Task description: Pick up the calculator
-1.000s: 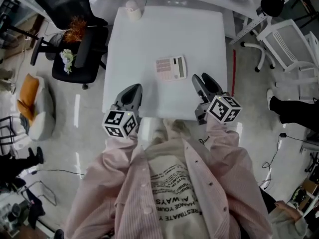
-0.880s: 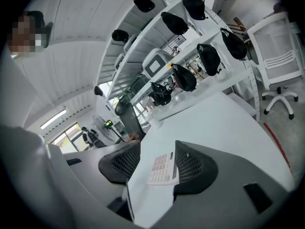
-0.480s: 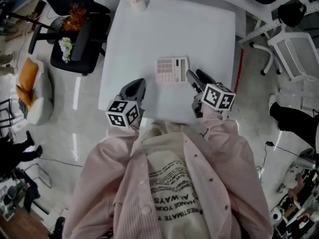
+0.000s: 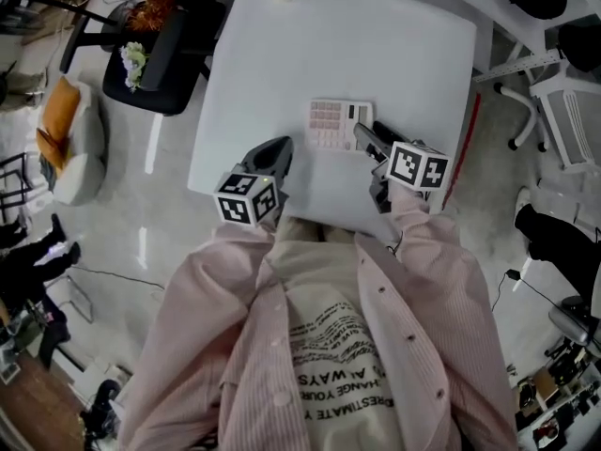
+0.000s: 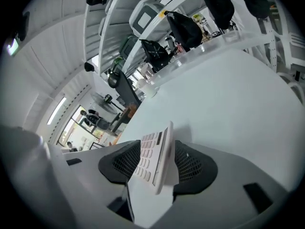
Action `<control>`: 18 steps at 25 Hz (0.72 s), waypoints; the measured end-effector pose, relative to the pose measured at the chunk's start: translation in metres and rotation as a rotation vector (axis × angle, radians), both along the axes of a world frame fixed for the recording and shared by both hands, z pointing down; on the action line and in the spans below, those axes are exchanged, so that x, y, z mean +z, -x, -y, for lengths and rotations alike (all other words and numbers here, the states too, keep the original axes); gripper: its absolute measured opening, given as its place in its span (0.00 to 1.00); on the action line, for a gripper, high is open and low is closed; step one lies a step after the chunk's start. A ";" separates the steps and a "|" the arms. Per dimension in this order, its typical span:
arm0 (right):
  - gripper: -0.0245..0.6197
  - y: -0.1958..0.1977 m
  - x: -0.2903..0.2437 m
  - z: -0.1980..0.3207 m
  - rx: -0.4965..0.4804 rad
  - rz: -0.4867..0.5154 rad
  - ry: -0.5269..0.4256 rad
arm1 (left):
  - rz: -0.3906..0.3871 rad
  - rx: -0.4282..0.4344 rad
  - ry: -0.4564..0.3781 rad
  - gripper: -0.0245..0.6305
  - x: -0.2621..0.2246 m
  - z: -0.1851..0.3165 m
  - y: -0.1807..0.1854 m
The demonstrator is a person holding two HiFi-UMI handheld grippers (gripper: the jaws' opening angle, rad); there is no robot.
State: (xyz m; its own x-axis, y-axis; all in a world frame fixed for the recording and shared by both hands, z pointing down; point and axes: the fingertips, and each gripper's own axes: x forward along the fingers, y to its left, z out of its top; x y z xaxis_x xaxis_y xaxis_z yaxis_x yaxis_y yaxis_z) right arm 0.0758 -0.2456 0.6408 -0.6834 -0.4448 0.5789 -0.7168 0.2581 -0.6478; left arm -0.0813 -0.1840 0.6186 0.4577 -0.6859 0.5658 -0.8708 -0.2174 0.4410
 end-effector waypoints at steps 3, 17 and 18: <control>0.35 0.006 0.009 0.000 -0.026 0.000 0.030 | 0.001 -0.010 0.013 0.04 0.007 -0.001 0.001; 0.34 0.029 0.030 -0.003 -0.099 0.000 0.152 | -0.027 -0.026 0.048 0.04 0.021 0.001 0.004; 0.34 0.031 0.031 -0.003 -0.097 0.001 0.156 | -0.027 -0.025 0.048 0.04 0.022 0.002 0.005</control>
